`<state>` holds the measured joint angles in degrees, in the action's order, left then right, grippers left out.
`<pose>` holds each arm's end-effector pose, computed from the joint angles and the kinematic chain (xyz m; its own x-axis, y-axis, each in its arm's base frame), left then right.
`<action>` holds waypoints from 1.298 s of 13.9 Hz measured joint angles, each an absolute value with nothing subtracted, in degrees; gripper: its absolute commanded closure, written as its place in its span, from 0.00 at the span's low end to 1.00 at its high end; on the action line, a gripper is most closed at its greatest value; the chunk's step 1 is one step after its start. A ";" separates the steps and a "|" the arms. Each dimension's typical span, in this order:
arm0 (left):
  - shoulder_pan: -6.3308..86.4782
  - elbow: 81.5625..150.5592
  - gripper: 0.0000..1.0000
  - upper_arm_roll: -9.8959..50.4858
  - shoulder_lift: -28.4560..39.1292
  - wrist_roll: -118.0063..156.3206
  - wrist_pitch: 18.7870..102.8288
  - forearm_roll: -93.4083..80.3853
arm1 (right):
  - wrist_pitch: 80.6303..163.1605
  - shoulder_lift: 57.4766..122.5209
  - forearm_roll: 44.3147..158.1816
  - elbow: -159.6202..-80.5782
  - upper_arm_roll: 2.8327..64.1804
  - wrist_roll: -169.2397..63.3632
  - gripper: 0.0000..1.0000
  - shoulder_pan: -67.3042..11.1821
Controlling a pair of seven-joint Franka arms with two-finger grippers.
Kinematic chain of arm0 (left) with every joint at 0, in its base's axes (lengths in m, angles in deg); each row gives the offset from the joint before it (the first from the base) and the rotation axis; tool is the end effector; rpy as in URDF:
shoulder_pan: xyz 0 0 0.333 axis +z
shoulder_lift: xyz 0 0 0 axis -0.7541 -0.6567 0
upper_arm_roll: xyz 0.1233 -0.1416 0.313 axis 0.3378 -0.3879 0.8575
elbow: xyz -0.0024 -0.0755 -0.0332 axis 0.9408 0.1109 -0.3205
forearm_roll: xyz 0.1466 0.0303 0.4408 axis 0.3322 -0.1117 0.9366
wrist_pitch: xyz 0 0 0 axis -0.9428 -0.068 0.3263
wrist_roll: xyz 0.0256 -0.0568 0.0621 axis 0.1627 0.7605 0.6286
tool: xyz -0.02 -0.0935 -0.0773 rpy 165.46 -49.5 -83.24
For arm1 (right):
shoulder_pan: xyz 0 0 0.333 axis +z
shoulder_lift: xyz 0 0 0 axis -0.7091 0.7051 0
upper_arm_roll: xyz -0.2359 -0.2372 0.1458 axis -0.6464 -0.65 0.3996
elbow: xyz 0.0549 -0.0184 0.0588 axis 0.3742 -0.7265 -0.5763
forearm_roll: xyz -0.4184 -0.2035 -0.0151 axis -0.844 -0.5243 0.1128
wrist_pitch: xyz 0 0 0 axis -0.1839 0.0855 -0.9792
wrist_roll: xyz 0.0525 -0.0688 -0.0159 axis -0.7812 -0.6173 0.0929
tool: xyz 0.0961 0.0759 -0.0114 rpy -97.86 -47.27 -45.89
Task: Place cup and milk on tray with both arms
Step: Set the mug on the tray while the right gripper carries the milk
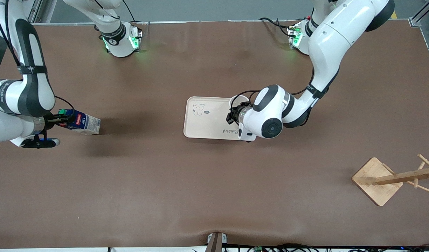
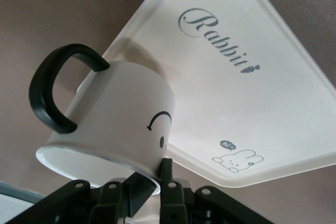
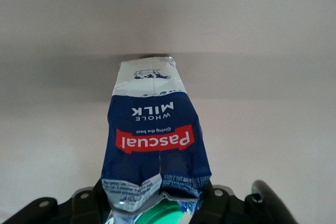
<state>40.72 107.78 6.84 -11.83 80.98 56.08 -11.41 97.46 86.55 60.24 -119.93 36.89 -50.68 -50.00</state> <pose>0.5927 -0.4572 0.2150 0.5919 0.5376 -0.6005 0.6093 -0.7862 -0.1033 0.6595 -0.0869 0.3504 0.8817 0.0178 -0.4714 0.0283 -0.9995 0.0151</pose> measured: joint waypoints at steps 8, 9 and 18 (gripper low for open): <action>40.46 107.44 0.00 6.85 -13.71 76.69 56.08 -13.58 | 90.59 85.80 68.34 -114.64 37.07 -58.76 1.00 -42.50; 40.45 107.34 0.00 6.84 -13.72 76.52 56.09 -13.59 | 90.29 85.81 69.56 -114.13 37.12 -61.58 1.00 -40.96; 43.74 94.29 0.00 6.95 -11.16 75.78 44.42 -7.67 | 97.02 85.97 83.43 -111.42 37.46 -90.08 1.00 -22.99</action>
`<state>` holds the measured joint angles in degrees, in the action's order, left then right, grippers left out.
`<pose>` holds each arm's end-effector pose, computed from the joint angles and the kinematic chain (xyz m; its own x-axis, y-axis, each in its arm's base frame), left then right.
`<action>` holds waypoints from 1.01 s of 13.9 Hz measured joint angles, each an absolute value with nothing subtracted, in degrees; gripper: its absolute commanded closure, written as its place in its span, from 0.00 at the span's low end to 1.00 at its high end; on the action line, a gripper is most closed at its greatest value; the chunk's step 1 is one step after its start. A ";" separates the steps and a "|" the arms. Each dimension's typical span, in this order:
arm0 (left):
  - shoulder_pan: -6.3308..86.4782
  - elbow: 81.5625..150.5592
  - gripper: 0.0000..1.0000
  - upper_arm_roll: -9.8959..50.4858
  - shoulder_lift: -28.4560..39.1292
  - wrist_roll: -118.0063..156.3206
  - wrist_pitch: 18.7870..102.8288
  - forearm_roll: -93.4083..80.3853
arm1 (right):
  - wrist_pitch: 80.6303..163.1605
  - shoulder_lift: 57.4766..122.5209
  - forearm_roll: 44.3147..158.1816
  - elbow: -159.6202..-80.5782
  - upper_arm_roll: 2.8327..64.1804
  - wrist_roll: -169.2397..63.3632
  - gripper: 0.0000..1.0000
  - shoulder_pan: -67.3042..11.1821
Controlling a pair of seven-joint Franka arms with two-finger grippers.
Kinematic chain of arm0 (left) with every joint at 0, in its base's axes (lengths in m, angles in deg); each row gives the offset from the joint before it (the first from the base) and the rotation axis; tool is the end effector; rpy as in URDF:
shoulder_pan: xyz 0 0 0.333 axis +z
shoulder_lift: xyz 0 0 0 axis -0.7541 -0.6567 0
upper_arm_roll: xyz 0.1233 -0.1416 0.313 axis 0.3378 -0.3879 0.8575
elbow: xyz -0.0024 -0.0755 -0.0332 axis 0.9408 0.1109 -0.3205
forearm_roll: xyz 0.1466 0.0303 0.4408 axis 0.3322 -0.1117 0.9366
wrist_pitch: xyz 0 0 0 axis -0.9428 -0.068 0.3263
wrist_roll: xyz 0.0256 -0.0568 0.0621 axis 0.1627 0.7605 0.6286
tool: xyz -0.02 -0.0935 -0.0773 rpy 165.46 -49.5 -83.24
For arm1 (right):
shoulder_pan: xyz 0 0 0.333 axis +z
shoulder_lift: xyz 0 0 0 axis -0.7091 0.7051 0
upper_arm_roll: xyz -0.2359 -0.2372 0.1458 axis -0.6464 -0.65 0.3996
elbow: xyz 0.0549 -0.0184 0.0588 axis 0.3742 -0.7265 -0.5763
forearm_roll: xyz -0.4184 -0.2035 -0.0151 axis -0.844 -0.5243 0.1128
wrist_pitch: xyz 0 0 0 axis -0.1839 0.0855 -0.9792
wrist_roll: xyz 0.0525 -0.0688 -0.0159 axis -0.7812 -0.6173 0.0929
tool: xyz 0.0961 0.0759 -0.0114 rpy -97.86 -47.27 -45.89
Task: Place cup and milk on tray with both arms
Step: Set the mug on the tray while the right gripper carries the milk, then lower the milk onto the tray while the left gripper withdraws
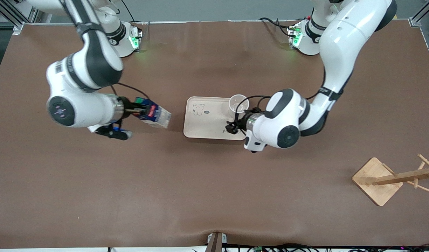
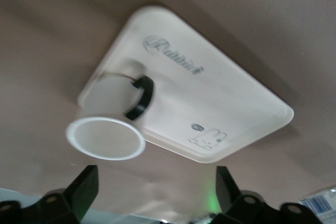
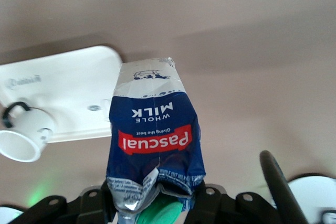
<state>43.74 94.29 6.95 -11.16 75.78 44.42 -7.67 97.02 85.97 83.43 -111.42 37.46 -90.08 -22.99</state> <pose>0.6749 -0.4145 0.3181 0.6901 0.4630 -0.5562 0.5559 -0.8312 -0.0022 0.6439 0.2878 0.4344 0.8739 -0.2125 -0.4371 -0.2732 -0.9586 -0.0800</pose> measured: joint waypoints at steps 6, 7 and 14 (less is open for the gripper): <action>53.60 91.57 0.00 7.21 -1.86 62.89 39.64 8.90 | 106.85 90.14 83.53 -111.40 37.50 -102.47 1.00 -11.68; 55.18 91.57 0.00 7.24 -0.79 60.02 39.60 10.63 | 108.18 91.07 83.52 -111.39 37.47 -102.76 1.00 -10.69; 63.30 91.46 0.00 7.29 8.24 45.07 34.55 13.53 | 112.63 95.09 83.43 -110.90 37.12 -103.98 0.00 -6.55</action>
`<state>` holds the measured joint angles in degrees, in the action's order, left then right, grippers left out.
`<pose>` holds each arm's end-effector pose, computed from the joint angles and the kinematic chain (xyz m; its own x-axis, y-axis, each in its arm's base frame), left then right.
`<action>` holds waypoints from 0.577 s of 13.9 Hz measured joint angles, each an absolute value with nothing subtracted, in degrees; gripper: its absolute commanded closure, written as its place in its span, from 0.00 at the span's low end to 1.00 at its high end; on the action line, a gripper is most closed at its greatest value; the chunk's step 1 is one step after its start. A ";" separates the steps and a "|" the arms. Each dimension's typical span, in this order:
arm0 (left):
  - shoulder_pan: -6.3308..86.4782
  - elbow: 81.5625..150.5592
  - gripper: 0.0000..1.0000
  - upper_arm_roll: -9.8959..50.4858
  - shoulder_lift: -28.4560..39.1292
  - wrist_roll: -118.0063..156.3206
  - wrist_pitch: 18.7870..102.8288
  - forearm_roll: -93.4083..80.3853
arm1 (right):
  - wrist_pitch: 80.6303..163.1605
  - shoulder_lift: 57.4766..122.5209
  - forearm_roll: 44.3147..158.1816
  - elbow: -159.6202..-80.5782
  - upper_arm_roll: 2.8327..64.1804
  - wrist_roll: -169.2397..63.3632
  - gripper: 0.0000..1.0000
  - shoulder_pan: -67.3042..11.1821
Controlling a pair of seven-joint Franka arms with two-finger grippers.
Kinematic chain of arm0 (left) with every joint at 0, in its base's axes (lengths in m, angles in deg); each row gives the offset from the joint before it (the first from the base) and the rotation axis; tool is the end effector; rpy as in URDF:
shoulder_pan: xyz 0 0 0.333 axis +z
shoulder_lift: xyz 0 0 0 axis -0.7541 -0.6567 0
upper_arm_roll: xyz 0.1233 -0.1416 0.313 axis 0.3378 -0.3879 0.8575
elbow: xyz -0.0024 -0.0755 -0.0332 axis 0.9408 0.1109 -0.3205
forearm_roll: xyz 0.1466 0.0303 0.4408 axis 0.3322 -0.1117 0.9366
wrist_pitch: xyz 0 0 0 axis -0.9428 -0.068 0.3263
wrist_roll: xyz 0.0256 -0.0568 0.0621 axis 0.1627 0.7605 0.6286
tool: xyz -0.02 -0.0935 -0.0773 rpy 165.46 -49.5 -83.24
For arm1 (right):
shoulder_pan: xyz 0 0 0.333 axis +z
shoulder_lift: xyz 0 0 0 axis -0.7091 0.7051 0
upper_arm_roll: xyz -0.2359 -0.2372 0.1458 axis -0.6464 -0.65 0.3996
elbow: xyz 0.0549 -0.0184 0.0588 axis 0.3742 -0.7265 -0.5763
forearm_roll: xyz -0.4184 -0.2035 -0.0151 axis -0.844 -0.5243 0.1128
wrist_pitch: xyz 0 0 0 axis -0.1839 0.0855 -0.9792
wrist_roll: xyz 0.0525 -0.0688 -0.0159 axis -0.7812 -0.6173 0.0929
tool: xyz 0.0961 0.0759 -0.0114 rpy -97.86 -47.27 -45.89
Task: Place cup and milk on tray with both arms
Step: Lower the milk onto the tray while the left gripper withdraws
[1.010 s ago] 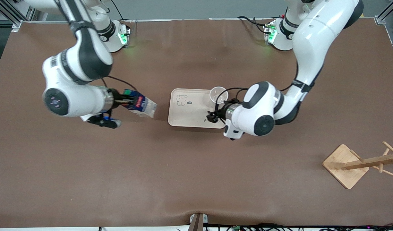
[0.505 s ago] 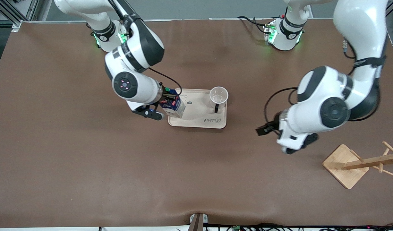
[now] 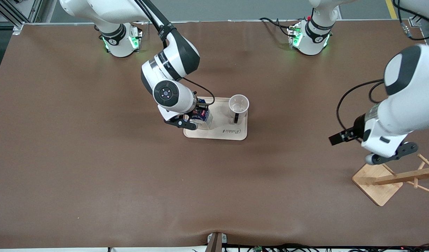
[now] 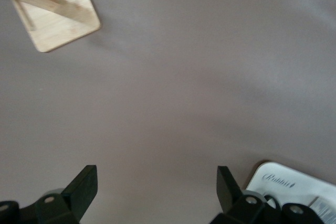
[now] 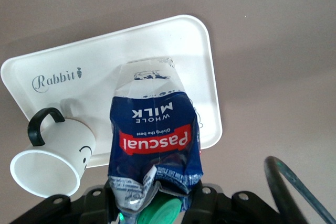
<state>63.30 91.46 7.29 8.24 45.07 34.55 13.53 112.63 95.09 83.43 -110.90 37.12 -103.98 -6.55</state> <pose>0.7364 -0.1233 0.5581 0.9563 0.2857 -0.0625 0.2844 -0.9583 -0.0284 0.5827 0.4775 0.3354 0.8999 -0.2590 -0.3509 -0.2876 -0.9573 -0.0309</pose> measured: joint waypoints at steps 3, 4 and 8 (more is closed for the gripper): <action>65.00 91.49 0.00 6.88 12.64 40.48 29.10 13.54 | 111.87 95.10 83.43 -109.89 36.67 -104.00 0.00 -6.68; 65.92 91.51 0.00 6.58 14.03 38.92 27.51 13.54 | 108.90 95.10 83.43 -108.16 36.32 -104.00 0.00 -6.92; 67.32 91.82 0.00 6.76 18.20 33.37 25.45 12.81 | 95.62 94.39 83.30 -99.44 35.66 -104.02 0.00 -10.47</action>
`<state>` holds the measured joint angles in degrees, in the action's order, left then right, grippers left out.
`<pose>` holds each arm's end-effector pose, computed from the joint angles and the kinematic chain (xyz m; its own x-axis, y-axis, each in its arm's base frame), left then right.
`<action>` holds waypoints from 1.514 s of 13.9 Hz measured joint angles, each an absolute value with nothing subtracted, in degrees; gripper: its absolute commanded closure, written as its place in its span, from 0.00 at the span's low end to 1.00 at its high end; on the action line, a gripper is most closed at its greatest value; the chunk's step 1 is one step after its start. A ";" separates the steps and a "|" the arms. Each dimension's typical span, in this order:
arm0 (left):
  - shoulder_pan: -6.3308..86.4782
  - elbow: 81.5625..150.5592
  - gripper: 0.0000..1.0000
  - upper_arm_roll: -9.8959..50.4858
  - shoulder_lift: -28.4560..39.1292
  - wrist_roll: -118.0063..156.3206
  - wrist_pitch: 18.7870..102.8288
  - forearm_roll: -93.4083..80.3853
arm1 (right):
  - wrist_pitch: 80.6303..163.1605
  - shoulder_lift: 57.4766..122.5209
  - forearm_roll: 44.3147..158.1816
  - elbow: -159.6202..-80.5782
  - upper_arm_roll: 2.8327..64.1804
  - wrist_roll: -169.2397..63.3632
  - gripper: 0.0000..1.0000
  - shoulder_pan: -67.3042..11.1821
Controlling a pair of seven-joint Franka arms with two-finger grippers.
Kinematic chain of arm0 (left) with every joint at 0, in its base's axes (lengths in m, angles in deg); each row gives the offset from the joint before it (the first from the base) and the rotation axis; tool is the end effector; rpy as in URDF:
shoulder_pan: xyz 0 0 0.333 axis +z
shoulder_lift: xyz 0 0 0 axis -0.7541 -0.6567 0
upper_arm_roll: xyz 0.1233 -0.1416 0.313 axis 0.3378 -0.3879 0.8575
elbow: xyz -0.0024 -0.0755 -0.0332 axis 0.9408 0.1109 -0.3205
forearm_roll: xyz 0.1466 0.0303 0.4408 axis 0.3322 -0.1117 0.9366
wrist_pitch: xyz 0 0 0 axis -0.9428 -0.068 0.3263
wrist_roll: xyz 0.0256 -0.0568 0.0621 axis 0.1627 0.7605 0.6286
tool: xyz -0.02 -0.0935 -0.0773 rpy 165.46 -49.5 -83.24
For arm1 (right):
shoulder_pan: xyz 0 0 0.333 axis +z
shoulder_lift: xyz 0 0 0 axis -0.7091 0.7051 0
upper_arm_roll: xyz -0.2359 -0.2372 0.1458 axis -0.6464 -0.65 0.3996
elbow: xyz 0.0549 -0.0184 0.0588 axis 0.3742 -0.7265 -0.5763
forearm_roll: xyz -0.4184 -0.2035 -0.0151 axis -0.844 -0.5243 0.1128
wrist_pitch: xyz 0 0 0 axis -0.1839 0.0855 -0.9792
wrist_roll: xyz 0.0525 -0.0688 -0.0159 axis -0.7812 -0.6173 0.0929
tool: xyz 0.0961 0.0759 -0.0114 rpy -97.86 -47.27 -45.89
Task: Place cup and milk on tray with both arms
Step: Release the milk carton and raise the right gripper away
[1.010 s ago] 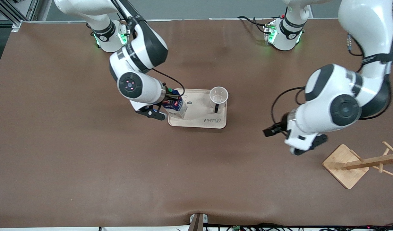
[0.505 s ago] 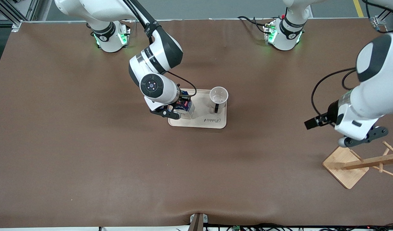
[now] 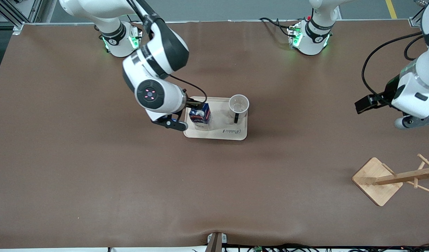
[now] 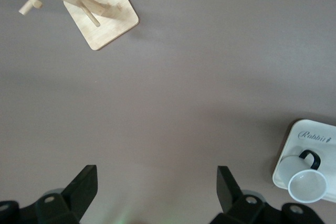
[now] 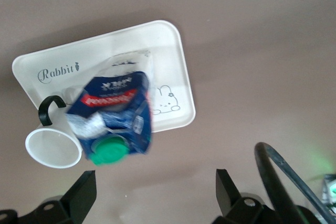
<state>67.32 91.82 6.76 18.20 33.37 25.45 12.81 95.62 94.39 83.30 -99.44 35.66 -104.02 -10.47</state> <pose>0.6762 -0.0895 0.6560 0.9866 0.1540 -0.0537 0.1489 -0.9849 -0.0879 0.6209 0.4353 0.4319 0.8723 -0.2695 -0.4080 -0.2911 -0.9567 0.0097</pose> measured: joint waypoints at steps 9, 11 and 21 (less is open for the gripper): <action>49.02 101.64 0.00 36.06 31.90 21.12 25.47 4.10 | 72.98 90.59 78.57 -81.96 35.30 -103.87 0.00 -22.11; 48.69 103.20 0.00 36.11 33.48 21.12 25.47 4.09 | 71.95 88.81 78.25 -79.49 35.24 -103.98 0.00 -24.42; 48.04 104.18 0.00 35.97 33.77 21.12 25.57 4.08 | 78.36 76.18 68.67 -95.29 35.12 -68.50 0.00 -37.55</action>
<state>48.04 104.18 35.97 33.77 21.12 25.57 4.08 78.36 76.18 68.67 -95.29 35.12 -68.50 -37.55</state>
